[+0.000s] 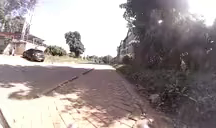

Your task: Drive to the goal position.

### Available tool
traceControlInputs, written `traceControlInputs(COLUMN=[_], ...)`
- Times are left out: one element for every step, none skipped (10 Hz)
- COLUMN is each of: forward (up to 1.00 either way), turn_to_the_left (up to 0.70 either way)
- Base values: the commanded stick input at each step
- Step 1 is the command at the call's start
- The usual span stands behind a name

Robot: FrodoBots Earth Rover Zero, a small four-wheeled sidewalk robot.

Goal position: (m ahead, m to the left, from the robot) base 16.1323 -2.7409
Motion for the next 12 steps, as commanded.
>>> traceControlInputs(forward=[0.00, 0.00, 0.00, 0.00, 0.70, 0.70, 0.70, 0.70, 0.70, 0.70, 0.70, 0.70], turn_to_the_left=[0.00, 0.00, 0.00, 0.00, 0.00, 0.00, 0.00, 0.00, 0.00, 0.00, 0.00, 0.00])
